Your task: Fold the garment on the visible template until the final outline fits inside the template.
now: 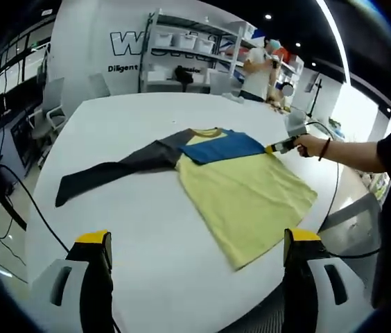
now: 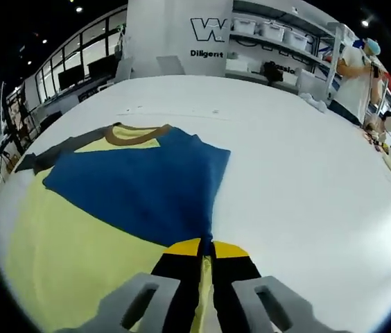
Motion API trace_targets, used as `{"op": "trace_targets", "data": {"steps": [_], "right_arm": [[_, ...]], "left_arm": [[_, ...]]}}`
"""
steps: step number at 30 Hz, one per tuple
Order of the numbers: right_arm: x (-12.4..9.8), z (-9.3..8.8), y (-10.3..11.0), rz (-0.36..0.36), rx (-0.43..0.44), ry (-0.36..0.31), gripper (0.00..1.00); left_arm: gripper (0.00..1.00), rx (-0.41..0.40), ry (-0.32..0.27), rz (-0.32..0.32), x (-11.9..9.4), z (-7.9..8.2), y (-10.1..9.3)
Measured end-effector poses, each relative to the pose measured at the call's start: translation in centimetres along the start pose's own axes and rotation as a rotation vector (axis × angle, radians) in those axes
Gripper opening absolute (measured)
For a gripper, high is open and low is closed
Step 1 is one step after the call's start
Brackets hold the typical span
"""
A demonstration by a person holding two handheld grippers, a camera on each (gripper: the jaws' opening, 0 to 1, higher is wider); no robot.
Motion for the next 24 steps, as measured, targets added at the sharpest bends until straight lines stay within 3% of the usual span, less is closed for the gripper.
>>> {"op": "trace_targets", "data": {"steps": [1,6,8,11,15,18,19,21,22,24], "right_arm": [[0.3,0.1,-1.3,-0.009,0.018,0.008,0.00],[0.7,0.1,-3.6,-0.049,0.053,0.011,0.00],[0.6,0.1,-3.6,-0.042,0.140,0.003,0.00],[0.4,0.1,-3.8,-0.041,0.122,-0.001,0.00],[0.1,0.1,-3.5,-0.044,0.176,-0.012,0.00],[0.1,0.3,-3.3,-0.007,0.136,-0.025,0.00],[-0.2,0.2,-3.0,-0.014,0.242,-0.015,0.01],[-0.5,1.2,-2.8,0.013,0.279,-0.079,0.12],[-0.8,1.8,-3.1,0.003,0.276,-0.089,0.22],[-1.0,2.9,-2.8,0.013,0.254,-0.127,0.31]], "left_arm": [[0.99,-0.001,0.003,0.000,0.1,-0.1,0.1],[0.99,-0.007,0.012,0.011,0.3,-0.3,0.5],[0.99,-0.012,0.009,0.012,0.4,-0.2,0.6],[0.99,-0.020,0.010,0.013,0.7,-0.2,0.7],[0.99,-0.017,0.015,0.012,0.8,-0.1,0.7],[0.99,-0.016,0.011,0.009,0.9,0.0,0.7],[0.99,-0.016,0.010,0.009,0.9,0.1,0.7],[0.99,-0.011,0.006,0.008,0.8,0.2,0.7],[0.99,-0.016,0.000,0.009,0.8,0.3,0.7],[0.99,-0.023,-0.004,0.007,0.7,0.3,0.7]]}}
Point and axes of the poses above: the point that each gripper's makers call its tool centre point, and the gripper's own axes: x roughly forward along the fingers, y roughly to its left, z roughly out of its top, the point moved 2 cm from there along -x, roughly backward along the fingers, and after that the axes turned 11 degrees about -y, right-handed, at the moved point
